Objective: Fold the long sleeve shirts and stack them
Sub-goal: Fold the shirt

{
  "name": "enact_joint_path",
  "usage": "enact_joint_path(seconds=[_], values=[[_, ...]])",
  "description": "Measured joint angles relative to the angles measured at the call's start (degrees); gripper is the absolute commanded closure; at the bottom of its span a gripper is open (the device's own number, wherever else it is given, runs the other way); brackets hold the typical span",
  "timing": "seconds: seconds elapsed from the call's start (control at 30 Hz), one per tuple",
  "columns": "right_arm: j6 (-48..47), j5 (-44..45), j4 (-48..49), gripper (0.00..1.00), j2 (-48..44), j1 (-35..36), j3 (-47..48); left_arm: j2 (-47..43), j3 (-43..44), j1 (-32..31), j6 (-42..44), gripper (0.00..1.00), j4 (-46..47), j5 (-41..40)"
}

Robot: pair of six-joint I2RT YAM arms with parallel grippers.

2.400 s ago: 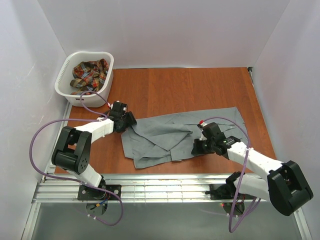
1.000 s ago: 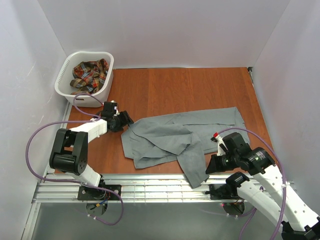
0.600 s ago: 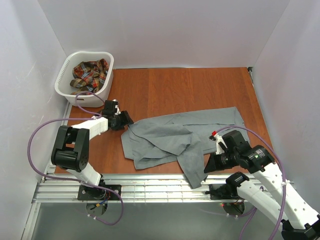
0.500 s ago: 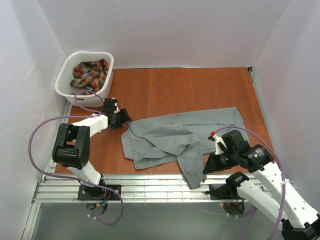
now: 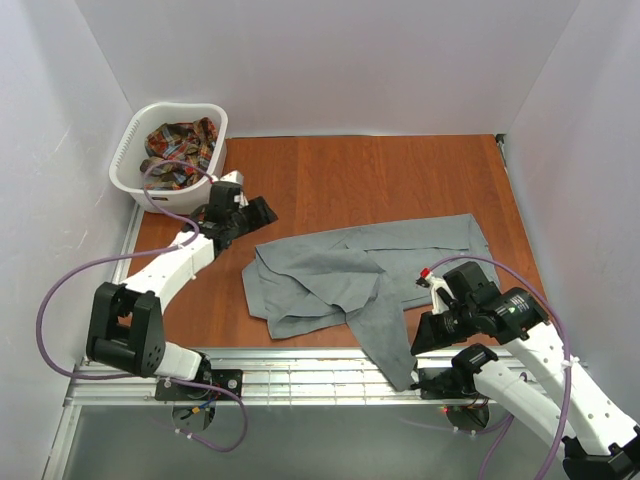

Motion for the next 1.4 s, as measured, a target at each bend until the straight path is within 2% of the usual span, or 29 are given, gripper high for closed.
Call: enact_joint_path(seconds=[0.1, 0.17, 0.33, 0.37, 0.43, 0.47, 0.53, 0.77, 0.9, 1.0, 1.17, 1.3, 1.4], values=[[-0.2, 1.7, -0.3, 0.96, 0.2, 0.0, 0.0, -0.5, -0.1, -5.9, -0.9, 0.33, 1.3, 0.3], [-0.4, 3.2, -0.6, 0.96, 0.5, 0.0, 0.1, 2.4, -0.6, -8.8, -1.9, 0.36, 2.0, 0.5], [-1.0, 6.8, -1.2, 0.95, 1.3, 0.0, 1.7, 13.3, -0.8, -8.8, -3.7, 0.37, 1.9, -0.9], [-1.1, 7.4, -1.2, 0.85, 1.4, 0.0, 2.0, 14.8, -0.7, -8.7, -3.8, 0.37, 2.0, -1.2], [-1.1, 9.0, -0.9, 0.74, 1.6, 0.0, 2.5, 16.0, 1.4, -8.0, -4.4, 0.37, 2.5, -1.9], [-1.4, 9.7, -0.4, 0.64, 1.7, 0.0, 2.6, 17.0, 2.4, -7.6, -4.5, 0.37, 2.8, -2.4], [-1.6, 11.2, 1.5, 0.58, 2.0, 0.0, 2.6, 19.2, 3.8, -6.7, -4.9, 0.37, 3.1, -2.8], [-2.7, 14.1, 14.3, 0.57, 6.7, 0.0, -0.8, 23.5, 8.9, -1.4, -3.8, 0.37, 3.2, -4.0], [-2.7, 18.4, 23.8, 0.6, 12.2, 0.0, -3.4, 27.0, 13.3, 1.2, -1.6, 0.37, 3.1, -4.5], [-3.3, 21.4, 30.9, 0.61, 17.4, 0.0, -3.6, 29.6, 16.5, 2.2, 0.5, 0.33, 3.5, -4.9], [-9.9, 19.6, 39.2, 0.6, 24.9, 1.7, -3.0, 30.4, 17.9, 2.6, 3.2, 0.15, 3.8, -5.3], [-13.8, 18.9, 42.4, 0.59, 27.3, 10.5, -2.9, 25.5, 14.8, 2.7, 4.3, 0.05, 1.3, -5.6], [-14.2, 20.1, 42.4, 0.59, 30.0, 19.3, -1.5, 17.0, 11.3, 2.8, 4.7, 0.03, -1.9, -6.3]])
